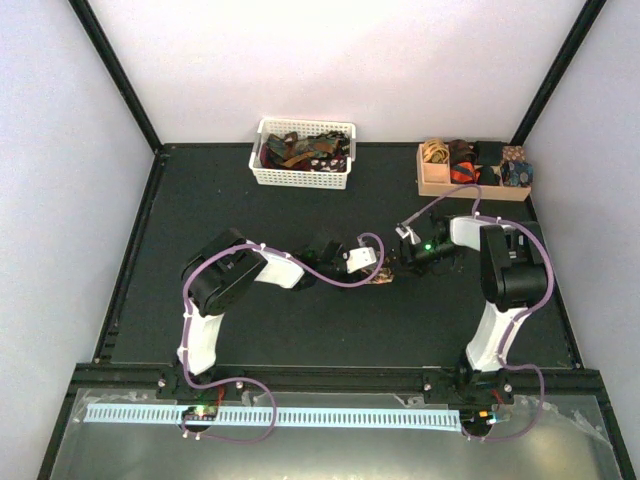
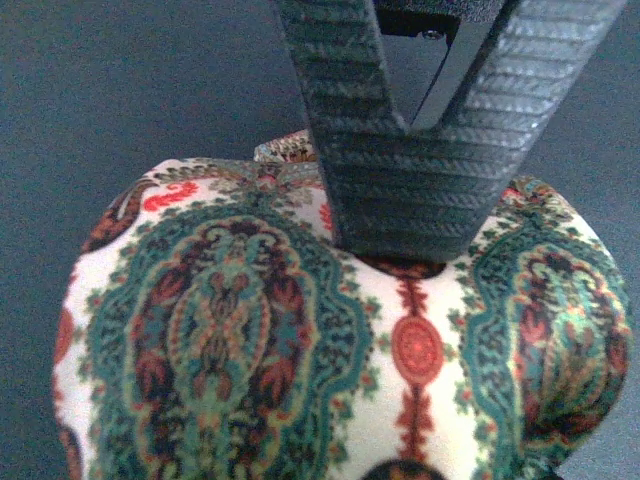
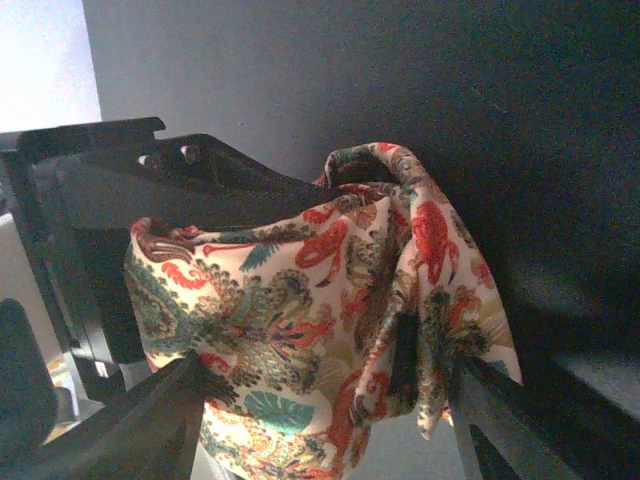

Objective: Roll the ties
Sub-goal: Roll the tie at the center of the board.

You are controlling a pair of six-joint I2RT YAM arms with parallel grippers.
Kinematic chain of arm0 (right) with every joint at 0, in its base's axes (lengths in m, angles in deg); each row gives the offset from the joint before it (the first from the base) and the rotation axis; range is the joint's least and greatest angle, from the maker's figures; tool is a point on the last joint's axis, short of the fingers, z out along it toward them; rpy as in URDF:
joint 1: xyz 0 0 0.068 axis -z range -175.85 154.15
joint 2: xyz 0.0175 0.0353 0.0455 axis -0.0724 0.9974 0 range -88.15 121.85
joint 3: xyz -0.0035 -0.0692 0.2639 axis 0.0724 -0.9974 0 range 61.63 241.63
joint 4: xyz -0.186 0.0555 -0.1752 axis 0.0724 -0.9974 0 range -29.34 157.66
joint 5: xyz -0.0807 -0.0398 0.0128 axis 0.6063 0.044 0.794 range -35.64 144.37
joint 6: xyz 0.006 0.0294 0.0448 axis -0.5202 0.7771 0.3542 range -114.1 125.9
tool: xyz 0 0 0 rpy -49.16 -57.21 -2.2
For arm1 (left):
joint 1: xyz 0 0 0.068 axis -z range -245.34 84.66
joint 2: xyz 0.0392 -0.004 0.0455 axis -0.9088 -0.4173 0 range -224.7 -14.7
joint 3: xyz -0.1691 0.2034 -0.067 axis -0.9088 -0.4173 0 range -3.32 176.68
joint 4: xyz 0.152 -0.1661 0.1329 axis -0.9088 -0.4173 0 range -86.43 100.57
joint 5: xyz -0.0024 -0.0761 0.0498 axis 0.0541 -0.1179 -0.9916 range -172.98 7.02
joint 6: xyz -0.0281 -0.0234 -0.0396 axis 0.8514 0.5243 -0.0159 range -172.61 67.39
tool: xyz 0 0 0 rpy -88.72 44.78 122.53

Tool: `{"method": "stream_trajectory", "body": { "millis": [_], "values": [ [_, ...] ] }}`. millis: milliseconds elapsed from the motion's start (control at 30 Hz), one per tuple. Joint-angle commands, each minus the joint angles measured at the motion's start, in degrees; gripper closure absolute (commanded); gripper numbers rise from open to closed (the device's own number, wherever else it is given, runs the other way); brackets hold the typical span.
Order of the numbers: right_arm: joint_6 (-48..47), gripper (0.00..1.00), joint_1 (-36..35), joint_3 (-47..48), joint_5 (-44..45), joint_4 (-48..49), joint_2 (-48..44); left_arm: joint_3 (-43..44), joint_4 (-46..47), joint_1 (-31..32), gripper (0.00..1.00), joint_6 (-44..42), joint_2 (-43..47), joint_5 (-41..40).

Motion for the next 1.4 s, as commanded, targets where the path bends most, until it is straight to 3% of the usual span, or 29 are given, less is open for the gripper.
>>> {"method": "stream_trajectory", "body": {
  "millis": [0,133,267,400,800,1033,1167,1367],
  "values": [
    [0.2,0.24,-0.4,1.7,-3.0,-2.9,1.9,-1.1,-8.8,0.4,0.69,-0.5,-2.2,-1.3],
    [1.5,0.01,0.0,-0.3,5.6,-0.8,-1.8,-1.3,-8.8,0.5,0.69,-0.5,-2.0,-1.4],
    [0.3,0.00,0.4,-0.2,12.1,-4.1,-2.9,-1.3,-8.8,0.5,0.69,-0.6,-2.0,-1.3],
    [0.6,0.00,1.9,-4.1,18.0,1.9,-6.5,-1.3,-8.8,0.5,0.69,-0.5,-1.9,-1.2],
    [5.4,0.00,-0.8,-4.1,-1.3,8.9,1.9,-1.4,-8.6,0.5,0.69,-0.4,-2.1,-1.3],
    [9.1,0.01,0.0,-7.5,-8.3,15.6,-1.2,-1.5,-8.6,0.4,0.69,-0.4,-1.8,-1.3],
    [11.1,0.11,-0.1,-8.1,-7.3,17.9,-2.1,-1.5,-8.6,0.5,0.69,-0.5,-2.0,-1.2],
    [9.2,0.36,0.0,-6.6,-1.4,14.2,-3.6,-1.4,-8.7,0.5,0.69,-0.6,-1.9,-1.1]
  ]
}}
